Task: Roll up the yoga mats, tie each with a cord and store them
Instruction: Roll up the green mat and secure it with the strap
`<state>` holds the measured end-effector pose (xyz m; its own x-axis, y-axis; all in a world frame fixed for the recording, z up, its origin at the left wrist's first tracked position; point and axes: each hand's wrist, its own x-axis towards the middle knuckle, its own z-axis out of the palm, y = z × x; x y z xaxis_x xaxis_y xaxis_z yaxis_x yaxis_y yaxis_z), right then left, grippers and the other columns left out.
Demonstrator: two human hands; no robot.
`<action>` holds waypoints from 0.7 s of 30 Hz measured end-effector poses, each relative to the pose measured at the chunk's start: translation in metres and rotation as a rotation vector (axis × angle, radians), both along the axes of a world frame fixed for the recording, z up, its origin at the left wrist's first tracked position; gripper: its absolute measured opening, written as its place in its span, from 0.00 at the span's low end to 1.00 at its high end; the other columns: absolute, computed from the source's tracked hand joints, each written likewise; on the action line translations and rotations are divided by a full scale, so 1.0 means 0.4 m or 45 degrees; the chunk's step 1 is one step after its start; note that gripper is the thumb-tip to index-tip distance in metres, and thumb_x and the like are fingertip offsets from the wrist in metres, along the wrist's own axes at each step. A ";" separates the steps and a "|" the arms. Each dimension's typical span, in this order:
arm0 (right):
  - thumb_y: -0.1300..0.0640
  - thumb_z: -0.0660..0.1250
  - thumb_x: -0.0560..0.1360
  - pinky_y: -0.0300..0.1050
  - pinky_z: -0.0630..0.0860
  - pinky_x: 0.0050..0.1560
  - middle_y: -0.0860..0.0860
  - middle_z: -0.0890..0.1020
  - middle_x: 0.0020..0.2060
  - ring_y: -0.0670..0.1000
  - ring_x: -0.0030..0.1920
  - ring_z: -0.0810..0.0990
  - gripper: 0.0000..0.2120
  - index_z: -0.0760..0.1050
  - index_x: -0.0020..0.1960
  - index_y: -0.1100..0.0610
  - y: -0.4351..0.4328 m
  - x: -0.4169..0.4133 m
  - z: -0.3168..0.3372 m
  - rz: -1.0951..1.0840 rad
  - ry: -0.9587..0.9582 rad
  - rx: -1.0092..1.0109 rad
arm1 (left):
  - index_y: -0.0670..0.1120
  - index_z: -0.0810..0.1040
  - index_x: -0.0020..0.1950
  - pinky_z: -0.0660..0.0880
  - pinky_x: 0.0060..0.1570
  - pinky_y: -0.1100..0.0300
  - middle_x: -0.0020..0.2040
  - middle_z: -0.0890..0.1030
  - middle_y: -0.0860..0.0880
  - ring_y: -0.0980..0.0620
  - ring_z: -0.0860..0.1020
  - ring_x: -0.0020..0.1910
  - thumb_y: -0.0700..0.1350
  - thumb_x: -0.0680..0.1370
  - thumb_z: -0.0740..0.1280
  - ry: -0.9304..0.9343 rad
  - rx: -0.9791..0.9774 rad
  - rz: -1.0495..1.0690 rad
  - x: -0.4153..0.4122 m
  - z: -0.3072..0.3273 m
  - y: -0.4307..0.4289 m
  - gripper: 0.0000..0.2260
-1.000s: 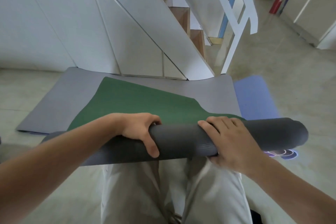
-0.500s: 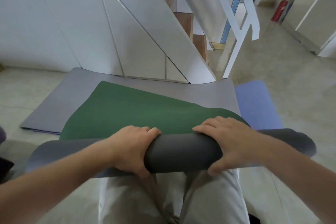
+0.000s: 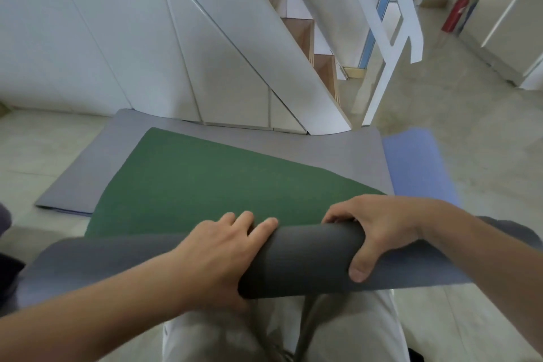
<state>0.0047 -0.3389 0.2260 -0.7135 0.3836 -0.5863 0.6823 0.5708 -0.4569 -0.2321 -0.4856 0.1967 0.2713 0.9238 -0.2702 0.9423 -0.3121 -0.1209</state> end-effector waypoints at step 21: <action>0.29 0.74 0.59 0.45 0.71 0.62 0.38 0.70 0.61 0.44 0.58 0.72 0.44 0.61 0.70 0.38 -0.041 -0.053 -0.022 0.107 -0.021 0.276 | 0.55 0.64 0.69 0.75 0.55 0.53 0.58 0.74 0.53 0.49 0.77 0.54 0.69 0.60 0.70 -0.171 -0.129 0.109 -0.050 -0.002 0.046 0.41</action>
<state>-0.0166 -0.3553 0.2174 -0.7391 0.4417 -0.5086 0.6348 0.7094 -0.3063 -0.2522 -0.4670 0.1961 0.2327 0.9149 -0.3300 0.9715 -0.2342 0.0359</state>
